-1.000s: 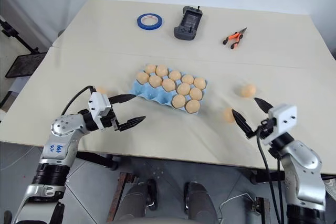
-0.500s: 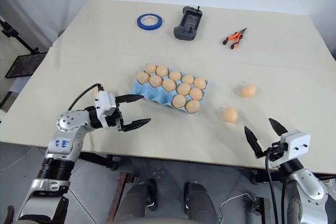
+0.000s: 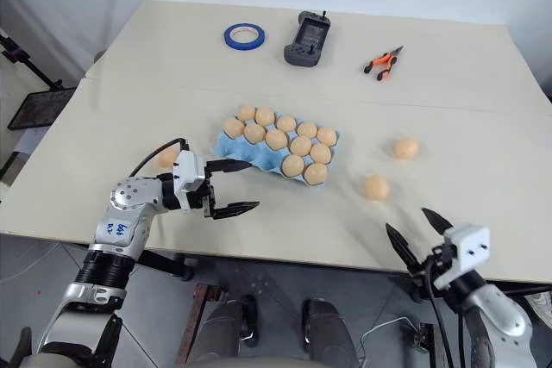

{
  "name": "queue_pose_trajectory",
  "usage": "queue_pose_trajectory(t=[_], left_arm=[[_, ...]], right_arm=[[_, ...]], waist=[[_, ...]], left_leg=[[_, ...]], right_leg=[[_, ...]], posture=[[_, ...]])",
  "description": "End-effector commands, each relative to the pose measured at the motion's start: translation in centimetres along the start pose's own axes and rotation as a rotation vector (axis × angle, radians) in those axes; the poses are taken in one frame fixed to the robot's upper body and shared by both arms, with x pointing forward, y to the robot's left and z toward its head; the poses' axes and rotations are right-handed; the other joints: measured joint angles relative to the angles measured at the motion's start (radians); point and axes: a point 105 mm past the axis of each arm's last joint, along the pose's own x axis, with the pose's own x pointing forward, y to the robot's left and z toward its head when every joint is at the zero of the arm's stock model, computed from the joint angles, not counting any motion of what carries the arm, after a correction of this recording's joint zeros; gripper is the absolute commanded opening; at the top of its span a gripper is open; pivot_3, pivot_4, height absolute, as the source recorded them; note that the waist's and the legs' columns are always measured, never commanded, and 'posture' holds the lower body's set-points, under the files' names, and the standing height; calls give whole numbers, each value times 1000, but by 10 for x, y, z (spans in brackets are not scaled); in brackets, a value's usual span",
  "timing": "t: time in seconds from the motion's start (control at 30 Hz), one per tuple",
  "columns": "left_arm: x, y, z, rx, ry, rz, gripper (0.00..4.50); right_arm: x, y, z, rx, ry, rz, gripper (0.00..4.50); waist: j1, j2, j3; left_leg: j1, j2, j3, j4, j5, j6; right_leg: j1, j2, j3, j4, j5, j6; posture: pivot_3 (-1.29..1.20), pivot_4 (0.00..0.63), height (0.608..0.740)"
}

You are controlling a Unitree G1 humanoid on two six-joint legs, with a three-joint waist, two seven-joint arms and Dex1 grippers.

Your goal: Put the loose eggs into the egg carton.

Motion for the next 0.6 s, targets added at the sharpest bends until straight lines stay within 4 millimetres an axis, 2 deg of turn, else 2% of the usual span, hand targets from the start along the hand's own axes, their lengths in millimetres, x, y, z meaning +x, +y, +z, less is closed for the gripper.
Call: queue_pose_trajectory(t=[0.03, 0.2, 0.3, 0.4, 0.47, 0.57, 0.6], left_arm=[[2, 1, 9, 39, -26, 4, 4500], [-3, 0, 10, 42, -27, 29, 4500], [-4, -1, 10, 41, -29, 43, 4500], [-9, 0, 11, 50, -26, 75, 4500], [-14, 1, 12, 49, -28, 97, 4500], [-22, 3, 12, 44, -28, 141, 4500], [-24, 5, 11, 43, -27, 158, 4500]], right_arm=[[16, 1, 10, -19, -16, 30, 4461], [52, 0, 6, -26, 31, 98, 4461], [63, -5, 1, -33, 56, 94, 4461], [74, -10, 2, -43, 53, 85, 3853], [80, -9, 6, -62, 37, 93, 3209], [88, 2, 22, -70, -15, 161, 2124], [89, 8, 28, -70, -31, 196, 1934]], waist=[[3, 0, 0], [5, 0, 0], [5, 0, 0], [5, 0, 0], [5, 0, 0], [4, 0, 0], [2, 0, 0]], left_leg=[[0, 0, 0, 0, 0, 0], [-1, 0, 0, 0, 0, 1], [-1, 0, 0, 0, 0, 1], [-1, 0, -1, 0, 2, 5], [-1, -1, 0, 0, 3, 5], [-1, -1, 0, 0, 2, 5], [-1, 0, 0, 1, 2, 5]], right_leg=[[0, 0, 0, 0, 0, 0], [0, 0, -1, 0, 0, 1], [-1, 0, -1, 1, 0, 1], [-1, 0, -1, 2, 0, 1], [-1, 0, -1, 2, 0, 1], [-1, 0, -1, 3, 0, 2], [-1, 0, -1, 3, 0, 2]], posture=[[0, 150, 740], [0, 150, 740], [0, 150, 740], [0, 150, 740], [0, 150, 740], [0, 150, 740], [0, 150, 740]])
